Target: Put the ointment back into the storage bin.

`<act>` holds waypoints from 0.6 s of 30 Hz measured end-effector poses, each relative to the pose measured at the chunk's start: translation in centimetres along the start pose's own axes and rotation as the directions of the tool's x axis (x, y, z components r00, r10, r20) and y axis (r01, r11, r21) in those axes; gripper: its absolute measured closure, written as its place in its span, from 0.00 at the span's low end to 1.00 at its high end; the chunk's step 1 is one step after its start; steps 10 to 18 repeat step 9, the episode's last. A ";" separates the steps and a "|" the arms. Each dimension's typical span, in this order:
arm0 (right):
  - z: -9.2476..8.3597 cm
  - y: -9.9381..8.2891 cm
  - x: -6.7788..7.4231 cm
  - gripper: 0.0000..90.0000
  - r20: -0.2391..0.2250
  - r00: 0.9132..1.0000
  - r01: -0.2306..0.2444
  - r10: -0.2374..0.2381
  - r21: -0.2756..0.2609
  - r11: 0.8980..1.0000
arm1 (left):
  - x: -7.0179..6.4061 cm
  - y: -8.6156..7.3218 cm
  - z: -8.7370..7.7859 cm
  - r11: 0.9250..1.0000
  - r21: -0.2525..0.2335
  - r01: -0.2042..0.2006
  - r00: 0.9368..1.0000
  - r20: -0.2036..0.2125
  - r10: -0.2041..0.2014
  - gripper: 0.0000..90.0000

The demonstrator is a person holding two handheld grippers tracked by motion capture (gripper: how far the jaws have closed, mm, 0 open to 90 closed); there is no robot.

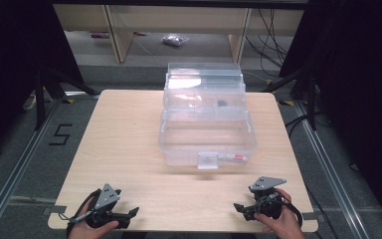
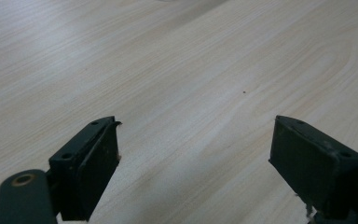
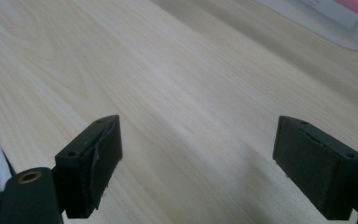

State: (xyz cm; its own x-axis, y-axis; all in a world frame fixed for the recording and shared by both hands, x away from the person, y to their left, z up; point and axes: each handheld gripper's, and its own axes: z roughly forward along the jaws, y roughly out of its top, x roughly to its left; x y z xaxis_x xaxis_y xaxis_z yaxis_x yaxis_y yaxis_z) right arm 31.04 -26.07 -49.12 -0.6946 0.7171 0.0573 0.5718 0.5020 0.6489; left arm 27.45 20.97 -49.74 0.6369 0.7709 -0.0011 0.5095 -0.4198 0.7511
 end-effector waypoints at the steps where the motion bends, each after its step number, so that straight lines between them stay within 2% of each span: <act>1: 0.0 0.1 -0.1 0.18 0.003 1.000 0.004 -0.004 0.011 1.000 | 0.0 0.0 0.0 1.000 0.000 0.000 1.000 0.003 0.000 0.17; 3: 0.3 0.0 -0.2 0.18 -0.006 1.000 0.018 -0.018 -0.004 1.000 | 0.0 0.0 0.0 1.000 -0.001 0.004 1.000 0.004 -0.004 0.17; 4: 0.4 0.0 0.0 0.18 0.006 1.000 0.002 -0.002 0.005 1.000 | 0.0 0.0 0.0 1.000 0.005 -0.005 1.000 -0.001 0.005 0.17; 7: 0.5 0.0 0.0 0.18 -0.002 1.000 0.006 -0.006 0.007 1.000 | 0.0 0.0 0.0 1.000 0.001 0.003 1.000 0.007 -0.003 0.17; 8: 0.5 0.0 0.1 0.18 0.003 1.000 -0.006 0.006 0.007 1.000 | 0.0 0.0 0.0 1.000 0.009 0.000 1.000 0.010 0.000 0.17; 18: 0.5 0.0 0.1 0.18 0.003 1.000 -0.006 0.006 0.007 1.000 | 0.0 0.0 0.0 1.000 0.009 0.000 1.000 0.010 0.000 0.17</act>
